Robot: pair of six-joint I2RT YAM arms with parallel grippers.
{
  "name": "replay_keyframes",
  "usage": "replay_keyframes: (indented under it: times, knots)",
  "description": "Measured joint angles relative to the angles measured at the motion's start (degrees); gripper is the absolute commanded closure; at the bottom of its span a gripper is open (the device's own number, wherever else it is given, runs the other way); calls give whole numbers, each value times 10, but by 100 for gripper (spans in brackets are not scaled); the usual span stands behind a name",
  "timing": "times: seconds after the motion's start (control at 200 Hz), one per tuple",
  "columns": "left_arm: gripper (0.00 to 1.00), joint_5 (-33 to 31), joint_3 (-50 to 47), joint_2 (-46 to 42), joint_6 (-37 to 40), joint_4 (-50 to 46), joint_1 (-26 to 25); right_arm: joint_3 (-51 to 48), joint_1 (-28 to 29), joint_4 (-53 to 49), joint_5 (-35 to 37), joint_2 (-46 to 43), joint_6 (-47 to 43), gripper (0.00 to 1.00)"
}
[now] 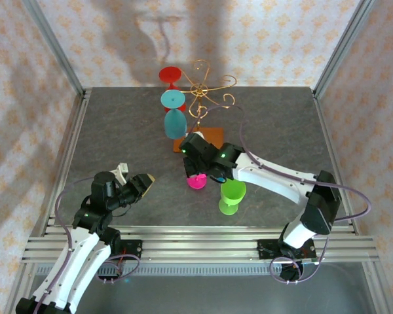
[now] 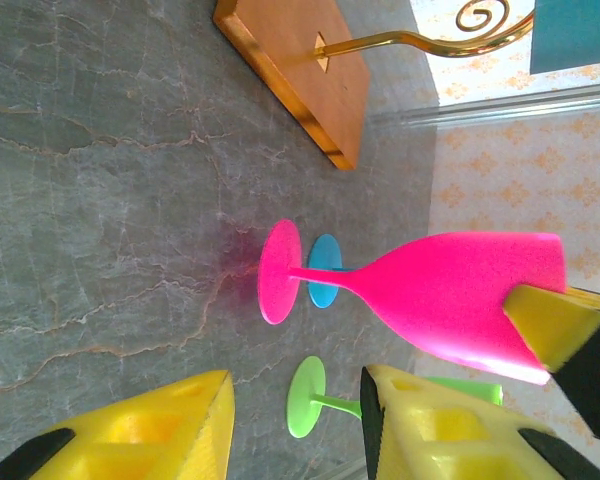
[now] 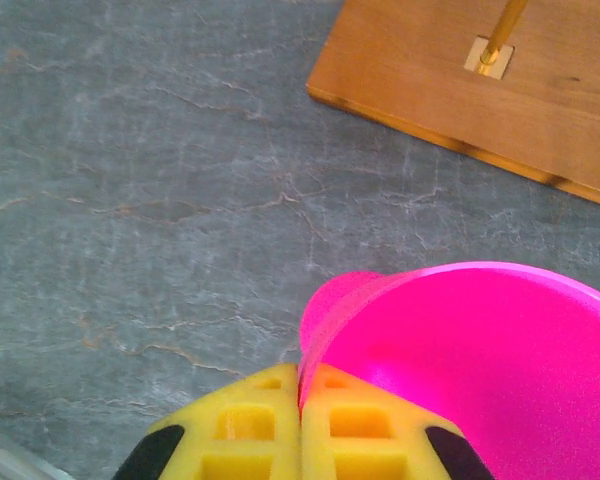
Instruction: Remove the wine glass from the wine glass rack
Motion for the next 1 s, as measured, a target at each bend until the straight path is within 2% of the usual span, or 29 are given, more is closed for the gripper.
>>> replay_keyframes:
  times: [0.43, 0.631, 0.996]
  knots:
    - [62, 0, 0, 12, 0, 0, 0, -5, 2, 1, 39, 24, 4, 100]
    - [63, 0, 0, 12, 0, 0, 0, -5, 3, 7, 50, 37, 4, 96]
    - [63, 0, 0, 16, 0, 0, 0, -4, 3, 13, 56, 43, 3, 79]
